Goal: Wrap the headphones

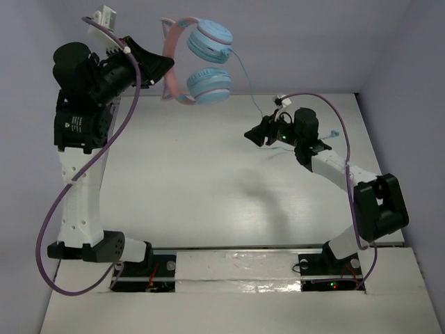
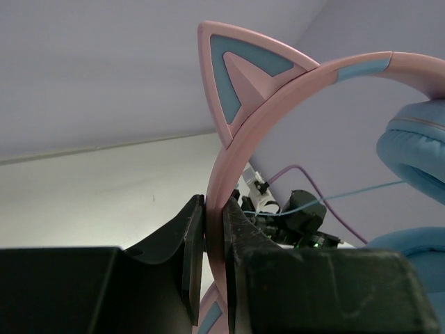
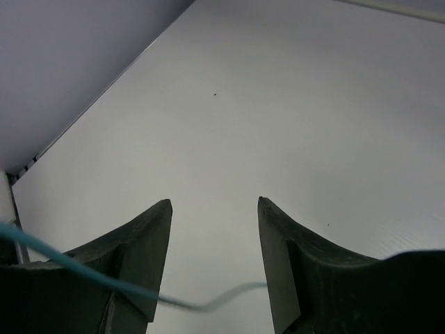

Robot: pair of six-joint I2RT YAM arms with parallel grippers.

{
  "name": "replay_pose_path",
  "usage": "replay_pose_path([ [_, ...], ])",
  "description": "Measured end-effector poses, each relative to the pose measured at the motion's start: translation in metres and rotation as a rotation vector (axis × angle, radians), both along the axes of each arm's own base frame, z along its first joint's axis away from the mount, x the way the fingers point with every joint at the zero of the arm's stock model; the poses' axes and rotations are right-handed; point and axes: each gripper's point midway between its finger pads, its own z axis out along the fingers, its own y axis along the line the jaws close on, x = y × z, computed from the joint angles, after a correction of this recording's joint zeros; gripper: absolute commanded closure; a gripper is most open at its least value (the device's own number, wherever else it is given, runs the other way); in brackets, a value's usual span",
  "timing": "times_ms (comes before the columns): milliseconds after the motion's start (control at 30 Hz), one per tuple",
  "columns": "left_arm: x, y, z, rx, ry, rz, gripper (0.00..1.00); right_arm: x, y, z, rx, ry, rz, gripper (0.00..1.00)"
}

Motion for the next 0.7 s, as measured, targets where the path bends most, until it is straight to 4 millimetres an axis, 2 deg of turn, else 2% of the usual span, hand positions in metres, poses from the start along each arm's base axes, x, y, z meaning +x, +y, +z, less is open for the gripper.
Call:
replay_pose_path([
  [100, 0.000, 0.011, 0.011, -0.043, -0.016, -0.007, 1.00, 0.003, 0.000, -0.008, -0.010, 0.009, -0.005, 0.40],
  [233, -0.009, 0.007, 0.023, -0.091, -0.037, -0.066, 1.00, 0.008, 0.002, -0.024, -0.017, 0.040, -0.006, 0.42],
  [300, -0.016, 0.003, 0.024, -0.111, -0.040, -0.104, 1.00, 0.011, 0.005, -0.031, -0.010, 0.053, 0.001, 0.46],
  [433, -0.026, -0.002, 0.020, -0.139, -0.034, -0.153, 1.00, 0.017, 0.011, -0.048, 0.011, 0.098, 0.017, 0.47],
  [500, -0.027, -0.002, 0.020, -0.143, -0.034, -0.159, 1.00, 0.019, 0.013, -0.054, 0.018, 0.116, 0.015, 0.55],
  [533, -0.028, -0.002, 0.021, -0.147, -0.037, -0.160, 1.00, 0.020, 0.013, -0.056, 0.023, 0.118, 0.012, 0.58],
  [633, -0.028, -0.002, 0.024, -0.159, -0.042, -0.166, 1.00, 0.023, 0.014, -0.054, 0.037, 0.114, 0.006, 0.56],
  [700, -0.028, -0.002, 0.025, -0.163, -0.046, -0.169, 1.00, 0.024, 0.015, -0.050, 0.047, 0.098, 0.006, 0.59],
])
